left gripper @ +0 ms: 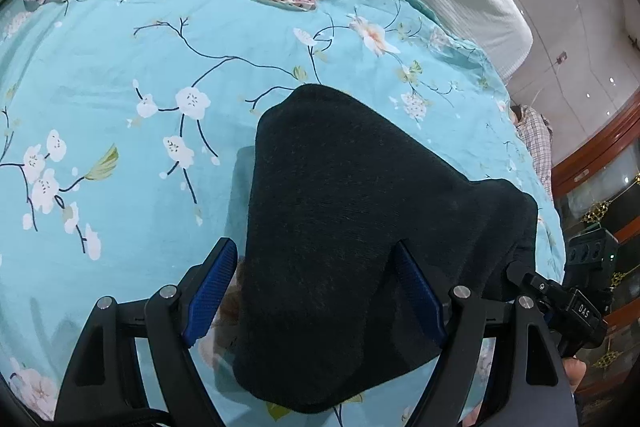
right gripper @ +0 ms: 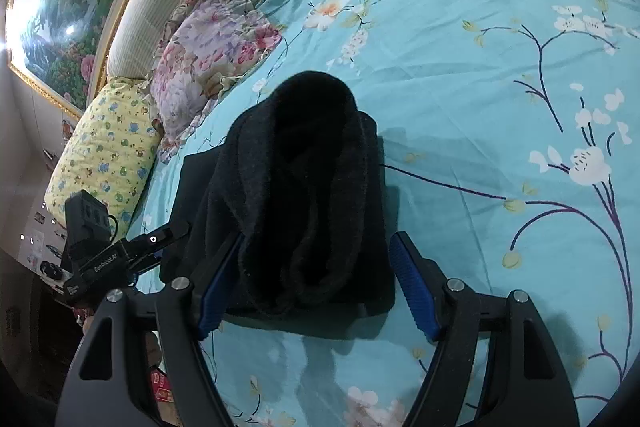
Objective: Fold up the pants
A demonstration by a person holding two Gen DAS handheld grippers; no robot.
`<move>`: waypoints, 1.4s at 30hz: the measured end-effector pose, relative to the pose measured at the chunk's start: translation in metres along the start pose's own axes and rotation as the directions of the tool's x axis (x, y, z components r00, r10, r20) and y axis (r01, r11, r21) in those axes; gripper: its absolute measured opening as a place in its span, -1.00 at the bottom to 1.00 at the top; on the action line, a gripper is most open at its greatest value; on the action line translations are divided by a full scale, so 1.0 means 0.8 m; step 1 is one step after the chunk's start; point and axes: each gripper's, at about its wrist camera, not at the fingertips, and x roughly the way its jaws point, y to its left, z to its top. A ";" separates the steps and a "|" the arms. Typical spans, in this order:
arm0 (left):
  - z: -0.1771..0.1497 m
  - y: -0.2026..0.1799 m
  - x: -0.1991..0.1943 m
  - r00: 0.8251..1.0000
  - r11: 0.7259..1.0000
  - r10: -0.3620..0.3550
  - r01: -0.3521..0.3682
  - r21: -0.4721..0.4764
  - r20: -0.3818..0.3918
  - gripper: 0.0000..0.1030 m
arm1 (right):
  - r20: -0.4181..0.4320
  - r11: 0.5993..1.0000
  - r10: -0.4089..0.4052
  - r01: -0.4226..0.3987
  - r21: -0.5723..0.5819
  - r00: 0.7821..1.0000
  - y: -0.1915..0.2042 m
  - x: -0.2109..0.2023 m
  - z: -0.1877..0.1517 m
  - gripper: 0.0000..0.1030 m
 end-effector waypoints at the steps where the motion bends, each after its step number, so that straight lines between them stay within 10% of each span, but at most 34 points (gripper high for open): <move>1: 0.000 0.000 0.001 1.000 1.000 0.000 0.000 -0.003 -0.003 0.57 | 0.000 1.000 0.001 -0.001 0.001 1.000 -0.001 0.000 0.001 0.44; 15: -0.002 0.010 0.019 0.999 0.997 -0.034 0.032 -0.077 -0.019 0.52 | -0.010 0.997 0.072 -0.072 0.030 0.997 -0.010 0.010 -0.001 0.43; 24: 0.001 -0.008 0.007 0.999 0.998 -0.052 0.051 -0.048 -0.011 -0.01 | -0.001 0.996 0.083 -0.083 0.031 0.997 -0.009 0.008 -0.003 -0.10; 42: 0.019 0.001 -0.101 0.986 0.999 -0.007 0.015 -0.044 0.166 -0.31 | 0.014 0.964 0.167 -0.160 -0.212 0.986 0.106 0.005 0.034 -0.23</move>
